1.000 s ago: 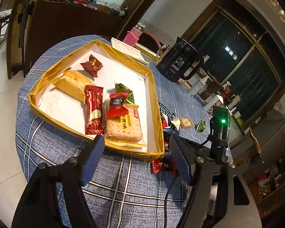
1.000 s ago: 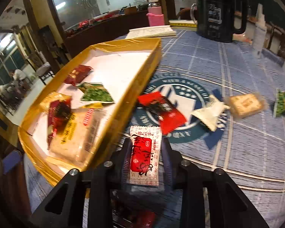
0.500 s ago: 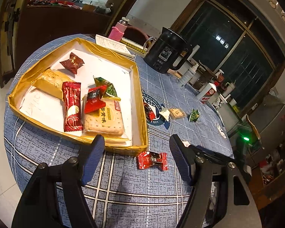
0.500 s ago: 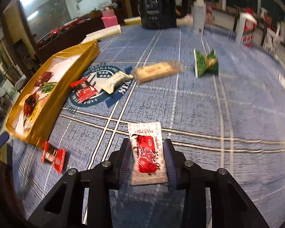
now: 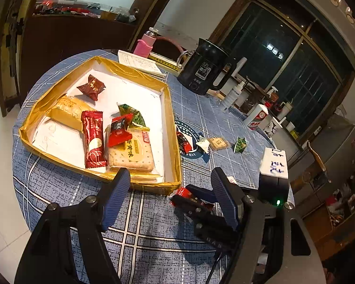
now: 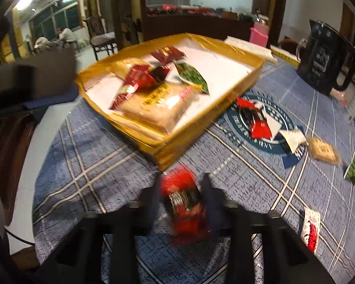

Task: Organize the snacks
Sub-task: 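Grasp the red candy with the left tool while the right tool holds the pastry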

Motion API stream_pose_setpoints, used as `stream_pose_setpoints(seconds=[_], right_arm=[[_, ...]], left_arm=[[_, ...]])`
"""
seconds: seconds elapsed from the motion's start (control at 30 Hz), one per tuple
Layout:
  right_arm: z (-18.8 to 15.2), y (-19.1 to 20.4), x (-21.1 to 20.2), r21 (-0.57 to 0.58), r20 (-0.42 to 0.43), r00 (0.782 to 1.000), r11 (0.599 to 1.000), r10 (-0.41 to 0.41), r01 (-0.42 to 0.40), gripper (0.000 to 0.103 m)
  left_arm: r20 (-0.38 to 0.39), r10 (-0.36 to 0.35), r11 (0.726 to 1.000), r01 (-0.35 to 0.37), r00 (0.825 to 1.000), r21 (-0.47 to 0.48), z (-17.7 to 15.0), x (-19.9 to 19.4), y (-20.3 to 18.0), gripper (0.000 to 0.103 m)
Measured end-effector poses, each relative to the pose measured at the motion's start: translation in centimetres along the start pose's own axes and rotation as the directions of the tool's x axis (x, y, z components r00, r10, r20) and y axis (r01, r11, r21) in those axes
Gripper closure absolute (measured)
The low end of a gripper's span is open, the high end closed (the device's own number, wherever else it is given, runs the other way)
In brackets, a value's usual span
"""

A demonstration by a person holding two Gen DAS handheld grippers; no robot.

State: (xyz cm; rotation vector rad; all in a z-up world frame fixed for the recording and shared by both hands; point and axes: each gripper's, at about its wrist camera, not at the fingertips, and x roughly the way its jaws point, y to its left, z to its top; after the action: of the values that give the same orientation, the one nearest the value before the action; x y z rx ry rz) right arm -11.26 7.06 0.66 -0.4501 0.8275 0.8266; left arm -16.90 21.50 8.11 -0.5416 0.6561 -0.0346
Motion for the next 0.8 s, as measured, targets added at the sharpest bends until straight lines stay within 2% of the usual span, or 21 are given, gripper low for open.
stream_pose_setpoints(seconds=[0.07, 0.17, 0.23, 0.27, 0.33, 0.4, 0.43, 0.5, 0.6, 0.73, 0.8], right_arm=[[-0.4, -1.1, -0.2, 0.044, -0.007, 0.999, 0.998, -0.046, 0.046, 0.091], [-0.9, -4.1, -0.6, 0.167, -0.022, 0.995, 0.981, -0.098, 0.101, 0.091], [-1.4, -5.8, -1.2, 0.23, -0.018, 0.995, 0.968, -0.095, 0.097, 0.087], [-1.7, -6.8, -2.2, 0.273, 0.011, 0.998, 0.96, -0.062, 0.056, 0.086], [-2.4, -9.3, -4.6, 0.366, 0.105, 0.994, 0.93, -0.016, -0.023, 0.077], [-3.5, -11.4, -6.5, 0.434, 0.16, 0.986, 0.9, -0.035, -0.038, 0.052], [-3.8, -12.2, -7.0, 0.453, 0.166, 0.985, 0.891, -0.052, -0.029, 0.048], [-4.8, -13.9, -7.3, 0.486, 0.144, 0.986, 0.874, -0.089, 0.007, 0.046], [-6.2, -14.9, -6.8, 0.515, 0.106, 0.991, 0.857, -0.087, 0.02, 0.046], [-6.3, -14.7, -4.9, 0.473, 0.053, 0.992, 0.878, -0.115, 0.076, 0.046], [-6.2, -14.0, -4.2, 0.443, 0.037, 0.989, 0.889, -0.145, 0.114, 0.046]], left_arm=[[-0.007, -0.018, 1.0, 0.018, 1.0, 0.004, 0.0, 0.1, -0.2, 0.033], [-0.04, -0.063, 0.998, 0.063, 0.997, 0.008, -0.3, 0.8, -1.0, 0.033], [-0.056, -0.066, 0.997, 0.068, 0.996, 0.032, -0.6, 1.2, -1.8, 0.033], [-0.066, -0.07, 0.996, 0.073, 0.995, 0.046, -0.8, 1.4, -2.3, 0.033], [-0.083, -0.073, 0.994, 0.079, 0.994, 0.074, -1.0, 1.7, -3.1, 0.033], [-0.118, -0.067, 0.989, 0.081, 0.991, 0.122, -1.5, 2.4, -4.1, 0.033], [-0.141, -0.06, 0.986, 0.081, 0.988, 0.146, -1.8, 3.0, -4.7, 0.033], [-0.198, -0.049, 0.979, 0.086, 0.979, 0.185, -2.7, 4.6, -5.9, 0.033], [-0.268, -0.032, 0.971, 0.094, 0.963, 0.222, -4.1, 6.7, -7.4, 0.033], [-0.304, 0.021, 0.962, 0.064, 0.952, 0.265, -5.7, 8.2, -8.8, 0.033], [-0.321, 0.025, 0.963, 0.063, 0.947, 0.261, -6.1, 8.7, -9.1, 0.033]])
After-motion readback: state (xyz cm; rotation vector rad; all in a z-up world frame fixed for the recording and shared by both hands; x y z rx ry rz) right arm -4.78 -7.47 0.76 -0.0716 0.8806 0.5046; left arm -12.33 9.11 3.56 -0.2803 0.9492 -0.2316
